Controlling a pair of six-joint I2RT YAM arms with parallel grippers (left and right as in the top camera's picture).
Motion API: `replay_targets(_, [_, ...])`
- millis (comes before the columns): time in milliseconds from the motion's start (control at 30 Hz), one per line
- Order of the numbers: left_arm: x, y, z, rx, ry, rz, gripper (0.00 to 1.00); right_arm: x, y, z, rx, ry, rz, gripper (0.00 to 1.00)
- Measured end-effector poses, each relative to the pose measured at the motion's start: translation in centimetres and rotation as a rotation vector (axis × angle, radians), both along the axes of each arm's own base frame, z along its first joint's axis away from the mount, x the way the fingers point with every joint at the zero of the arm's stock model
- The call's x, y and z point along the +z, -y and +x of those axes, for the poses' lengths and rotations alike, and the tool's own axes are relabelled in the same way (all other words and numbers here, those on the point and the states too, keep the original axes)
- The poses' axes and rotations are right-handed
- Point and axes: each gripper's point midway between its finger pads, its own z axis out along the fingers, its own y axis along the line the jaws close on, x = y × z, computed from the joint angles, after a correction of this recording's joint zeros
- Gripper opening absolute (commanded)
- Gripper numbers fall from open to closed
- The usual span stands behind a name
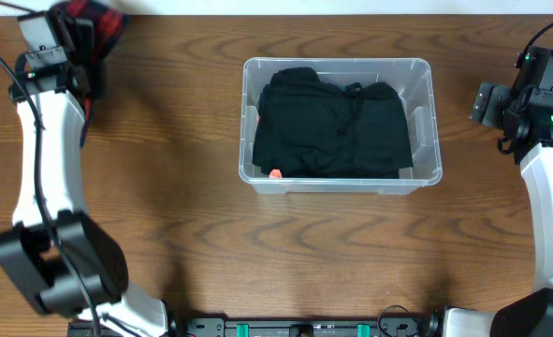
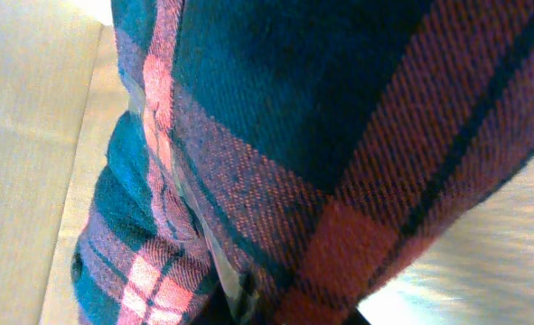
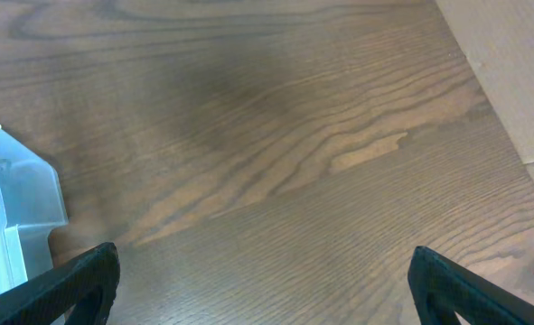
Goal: Pack container
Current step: 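Lift the plaid shirt and carry it over the bin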
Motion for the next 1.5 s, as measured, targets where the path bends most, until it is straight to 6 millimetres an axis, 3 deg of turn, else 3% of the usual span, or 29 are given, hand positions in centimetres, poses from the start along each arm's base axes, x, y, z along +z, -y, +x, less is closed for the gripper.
replay_targets(133, [2.9, 4.8, 0.2, -0.092, 0.067, -0.02, 0.06, 0.0, 0.0, 0.0, 0.0, 0.0, 0.0, 0.99])
replay_targets(300, [4.7, 12.1, 0.5, -0.25, 0.106, -0.033, 0.06, 0.0, 0.0, 0.0, 0.0, 0.0, 0.0, 0.99])
replay_targets(533, [5.1, 22.6, -0.5, -0.485, 0.108, -0.044, 0.06, 0.0, 0.0, 0.0, 0.0, 0.0, 0.0, 0.99])
replay_targets(800, [5.2, 32.0, -3.2, -0.693, 0.108, -0.058, 0.06, 0.0, 0.0, 0.0, 0.0, 0.0, 0.0, 0.99])
replay_targets(1167, [5.2, 40.5, -7.8, -0.898, 0.103, -0.069, 0.06, 0.0, 0.0, 0.0, 0.0, 0.0, 0.0, 0.99])
replay_targets(1333, [4.2, 42.1, -8.8, -0.939, 0.074, -0.067, 0.05, 0.0, 0.0, 0.0, 0.0, 0.0, 0.0, 0.99])
replay_targets(1500, [0.3, 42.4, -9.3, -0.948, -0.05, -0.041, 0.06, 0.0, 0.0, 0.0, 0.0, 0.0, 0.0, 0.99])
